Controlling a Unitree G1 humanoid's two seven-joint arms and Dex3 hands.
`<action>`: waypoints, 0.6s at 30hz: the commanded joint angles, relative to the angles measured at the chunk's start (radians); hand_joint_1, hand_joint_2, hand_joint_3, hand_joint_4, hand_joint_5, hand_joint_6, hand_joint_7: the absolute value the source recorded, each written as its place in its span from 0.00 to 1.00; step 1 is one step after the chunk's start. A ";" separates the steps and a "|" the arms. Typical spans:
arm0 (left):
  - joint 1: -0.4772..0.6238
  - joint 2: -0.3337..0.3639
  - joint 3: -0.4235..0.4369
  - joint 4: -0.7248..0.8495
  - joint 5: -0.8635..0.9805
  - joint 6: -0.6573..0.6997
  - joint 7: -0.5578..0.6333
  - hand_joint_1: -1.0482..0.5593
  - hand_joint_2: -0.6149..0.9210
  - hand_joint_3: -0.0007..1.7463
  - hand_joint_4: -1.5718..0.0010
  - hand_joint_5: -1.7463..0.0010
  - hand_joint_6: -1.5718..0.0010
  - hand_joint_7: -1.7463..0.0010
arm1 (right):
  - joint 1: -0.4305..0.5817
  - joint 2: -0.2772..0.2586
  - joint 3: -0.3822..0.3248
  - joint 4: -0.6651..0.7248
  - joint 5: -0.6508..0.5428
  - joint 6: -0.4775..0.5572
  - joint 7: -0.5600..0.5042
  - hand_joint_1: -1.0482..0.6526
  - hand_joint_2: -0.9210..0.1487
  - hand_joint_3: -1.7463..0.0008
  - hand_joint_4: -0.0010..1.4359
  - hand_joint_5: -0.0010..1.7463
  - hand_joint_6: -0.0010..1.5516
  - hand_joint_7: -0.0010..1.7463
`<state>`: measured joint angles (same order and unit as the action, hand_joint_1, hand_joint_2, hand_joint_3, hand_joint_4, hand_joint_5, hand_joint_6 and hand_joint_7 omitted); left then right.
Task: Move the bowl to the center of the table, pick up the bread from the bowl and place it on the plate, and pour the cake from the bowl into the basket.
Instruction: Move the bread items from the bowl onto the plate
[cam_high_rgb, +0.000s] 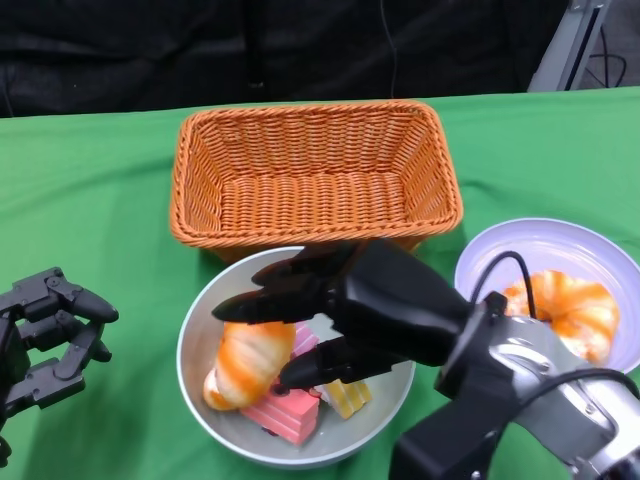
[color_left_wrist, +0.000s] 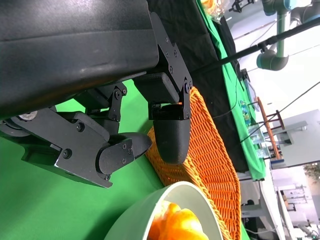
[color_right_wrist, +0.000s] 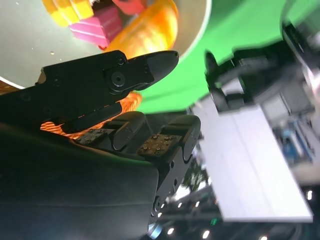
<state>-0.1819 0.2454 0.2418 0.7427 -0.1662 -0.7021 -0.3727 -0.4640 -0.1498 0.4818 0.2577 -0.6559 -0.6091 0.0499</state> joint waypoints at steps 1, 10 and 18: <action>0.002 0.008 0.004 -0.005 0.006 -0.002 0.028 0.59 0.84 0.44 0.44 0.25 0.46 0.45 | -0.071 0.009 0.035 0.078 -0.067 -0.002 -0.040 0.32 0.02 1.00 0.43 0.01 0.38 0.00; 0.010 0.012 0.006 -0.024 -0.024 0.030 0.010 0.47 1.00 0.10 0.55 0.14 0.43 0.48 | -0.189 0.044 0.124 0.260 -0.167 -0.008 -0.103 0.34 0.01 1.00 0.43 0.01 0.39 0.01; 0.011 0.009 0.008 -0.031 -0.007 0.034 0.029 0.50 1.00 0.05 0.60 0.00 0.48 0.39 | -0.261 0.055 0.191 0.382 -0.231 0.022 -0.140 0.32 0.06 1.00 0.41 0.00 0.39 0.00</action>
<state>-0.1785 0.2408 0.2411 0.7208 -0.1678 -0.6686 -0.3556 -0.7134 -0.0913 0.6607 0.6195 -0.8736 -0.5910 -0.0815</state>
